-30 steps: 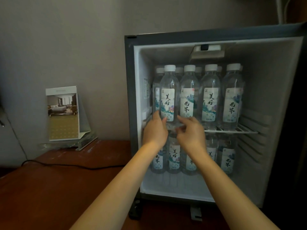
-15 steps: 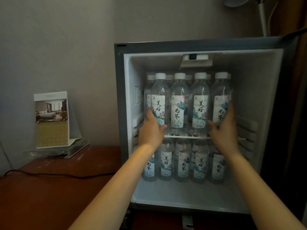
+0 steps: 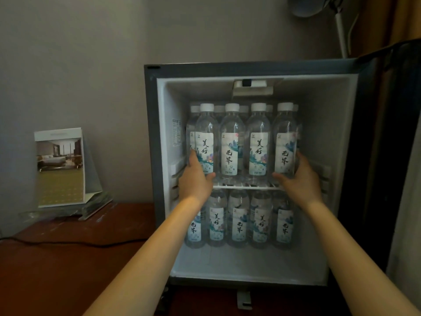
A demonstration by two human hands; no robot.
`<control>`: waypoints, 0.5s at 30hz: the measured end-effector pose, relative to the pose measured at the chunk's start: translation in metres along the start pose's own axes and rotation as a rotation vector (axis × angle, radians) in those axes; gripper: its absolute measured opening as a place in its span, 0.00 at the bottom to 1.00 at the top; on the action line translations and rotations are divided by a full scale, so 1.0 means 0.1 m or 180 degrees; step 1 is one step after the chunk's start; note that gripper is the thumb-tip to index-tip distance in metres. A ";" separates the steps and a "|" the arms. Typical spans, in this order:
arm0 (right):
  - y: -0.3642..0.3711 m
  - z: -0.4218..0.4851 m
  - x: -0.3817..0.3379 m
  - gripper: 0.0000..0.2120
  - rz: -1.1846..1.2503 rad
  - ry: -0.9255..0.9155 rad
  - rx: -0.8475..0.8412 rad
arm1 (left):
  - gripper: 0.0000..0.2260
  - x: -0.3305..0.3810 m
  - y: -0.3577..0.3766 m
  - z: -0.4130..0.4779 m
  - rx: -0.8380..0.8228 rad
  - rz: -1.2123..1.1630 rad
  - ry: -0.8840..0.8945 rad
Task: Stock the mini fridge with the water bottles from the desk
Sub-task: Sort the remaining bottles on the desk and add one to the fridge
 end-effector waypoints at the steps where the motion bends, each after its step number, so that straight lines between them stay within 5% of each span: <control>1: 0.00 0.01 0.01 0.33 -0.0012 0.0007 0.0018 | 0.35 0.01 0.01 0.00 0.0025 0.0052 -0.0003; 11: 0.01 -0.11 0.01 0.30 -0.0333 0.0076 0.0250 | 0.38 0.10 -0.04 -0.14 -0.0185 -0.0027 -0.0081; 15: -0.07 -0.33 -0.08 0.25 -0.0626 -0.0089 0.0252 | 0.34 0.30 -0.06 -0.37 0.0114 0.0092 0.0090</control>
Point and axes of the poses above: each hand's wrist, its own z-axis towards the middle knuckle, its own y-axis out of the palm, x = y × z, the point moved 1 cm from there along z, towards the middle knuckle, and after that the axes turned 10 degrees about y, right-handed, at the moved point
